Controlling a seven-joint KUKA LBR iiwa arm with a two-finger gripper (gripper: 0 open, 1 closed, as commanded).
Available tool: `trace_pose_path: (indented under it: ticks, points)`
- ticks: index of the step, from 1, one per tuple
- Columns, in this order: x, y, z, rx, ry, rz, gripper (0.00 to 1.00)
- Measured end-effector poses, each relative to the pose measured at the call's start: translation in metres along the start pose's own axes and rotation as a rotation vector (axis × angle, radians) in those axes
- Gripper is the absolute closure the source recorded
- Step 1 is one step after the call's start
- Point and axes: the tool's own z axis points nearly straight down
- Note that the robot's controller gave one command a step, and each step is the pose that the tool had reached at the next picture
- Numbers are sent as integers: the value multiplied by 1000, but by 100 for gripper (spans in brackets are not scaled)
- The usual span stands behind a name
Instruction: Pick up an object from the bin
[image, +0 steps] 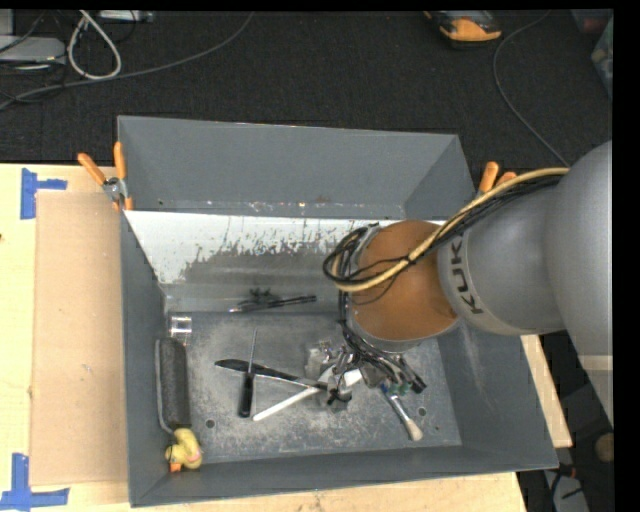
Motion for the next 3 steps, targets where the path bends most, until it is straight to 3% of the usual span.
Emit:
trace_pose_path:
  ticks: [3]
  points:
    - [1, 1, -22, -1, 2, 1, 100]
